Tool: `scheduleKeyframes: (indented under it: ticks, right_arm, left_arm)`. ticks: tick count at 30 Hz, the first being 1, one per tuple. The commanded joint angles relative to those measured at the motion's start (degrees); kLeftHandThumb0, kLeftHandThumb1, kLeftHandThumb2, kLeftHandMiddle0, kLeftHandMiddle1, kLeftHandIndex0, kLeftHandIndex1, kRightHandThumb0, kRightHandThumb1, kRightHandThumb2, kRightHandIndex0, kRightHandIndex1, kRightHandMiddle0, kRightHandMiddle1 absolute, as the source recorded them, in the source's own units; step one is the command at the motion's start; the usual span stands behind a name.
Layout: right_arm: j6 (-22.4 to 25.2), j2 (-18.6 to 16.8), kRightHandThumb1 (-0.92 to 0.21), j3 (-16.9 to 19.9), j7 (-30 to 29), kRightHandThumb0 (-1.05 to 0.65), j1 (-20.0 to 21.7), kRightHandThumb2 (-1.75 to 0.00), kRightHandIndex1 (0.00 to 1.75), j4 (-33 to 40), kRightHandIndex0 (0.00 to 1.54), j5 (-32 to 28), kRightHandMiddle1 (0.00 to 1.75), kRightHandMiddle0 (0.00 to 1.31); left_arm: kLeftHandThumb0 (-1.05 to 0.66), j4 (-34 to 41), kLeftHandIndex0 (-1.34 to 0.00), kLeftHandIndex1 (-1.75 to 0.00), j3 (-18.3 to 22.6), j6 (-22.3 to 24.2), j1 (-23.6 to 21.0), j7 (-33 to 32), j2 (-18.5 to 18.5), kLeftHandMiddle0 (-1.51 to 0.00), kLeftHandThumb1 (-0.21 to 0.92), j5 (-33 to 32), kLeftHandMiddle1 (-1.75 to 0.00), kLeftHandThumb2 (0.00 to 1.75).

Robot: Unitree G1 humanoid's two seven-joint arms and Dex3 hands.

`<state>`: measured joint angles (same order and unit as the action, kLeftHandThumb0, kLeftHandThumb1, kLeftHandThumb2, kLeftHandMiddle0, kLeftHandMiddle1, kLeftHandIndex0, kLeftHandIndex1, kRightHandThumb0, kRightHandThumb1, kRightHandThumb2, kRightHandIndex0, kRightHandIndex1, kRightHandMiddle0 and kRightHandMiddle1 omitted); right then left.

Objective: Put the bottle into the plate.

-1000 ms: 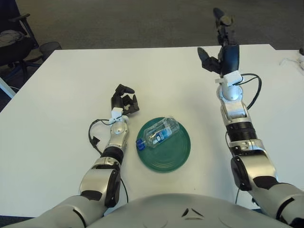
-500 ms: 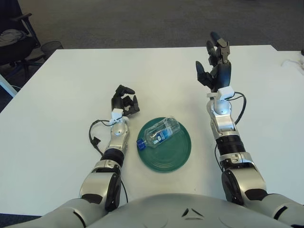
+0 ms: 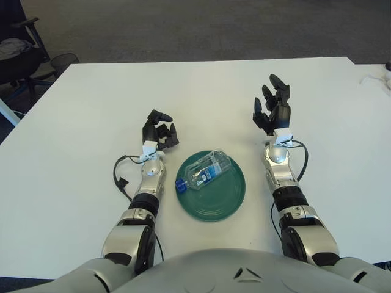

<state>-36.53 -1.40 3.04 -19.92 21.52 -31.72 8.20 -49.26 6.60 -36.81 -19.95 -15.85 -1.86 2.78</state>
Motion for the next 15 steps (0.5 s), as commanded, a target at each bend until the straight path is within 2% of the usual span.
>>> scheduleKeyframes:
  ticks: [1,3,5,7,15]
  right_arm:
    - [-1.2,0.0,-0.92,0.3,-0.3,-0.5,1.2,-0.59,0.13,-0.4,0.42,0.2,0.69,0.0]
    - [-1.2,0.0,-0.92,0.2,-0.4,-0.5,1.1,-0.59,0.13,-0.3,0.42,0.3,0.69,0.0]
    - [-0.1,0.3,-0.91,-0.3,3.0,-0.52,-4.5,-0.56,0.14,-5.8,0.42,-1.0,0.68,0.0]
    - [0.1,0.8,-0.9,-0.6,5.0,-0.53,-7.4,-0.51,0.16,-8.9,0.42,-1.6,0.68,0.0]
    - [-1.5,2.2,-0.89,-0.3,7.2,-0.58,-7.6,-0.43,0.25,-15.2,0.42,-1.7,0.71,0.0]
  left_arm:
    - [-0.48,-1.3,-0.64,-1.75,-0.1,1.9,2.6,0.2,-0.1,-1.15,0.28,0.1,-1.75,1.36]
    - [-0.48,-1.2,-0.64,-1.75,-0.2,1.6,2.7,0.3,0.0,-1.15,0.28,0.2,-1.75,1.36]
    - [-0.48,-1.2,-0.64,-1.75,-0.3,1.4,2.8,0.2,0.2,-1.15,0.28,0.4,-1.75,1.36]
    - [-0.48,-1.1,-0.64,-1.75,-0.4,1.5,2.8,0.2,0.2,-1.15,0.28,0.5,-1.75,1.36]
    - [-0.48,-0.1,-0.64,-1.75,-0.4,2.7,3.0,0.4,-0.2,-1.16,0.28,0.0,-1.75,1.36]
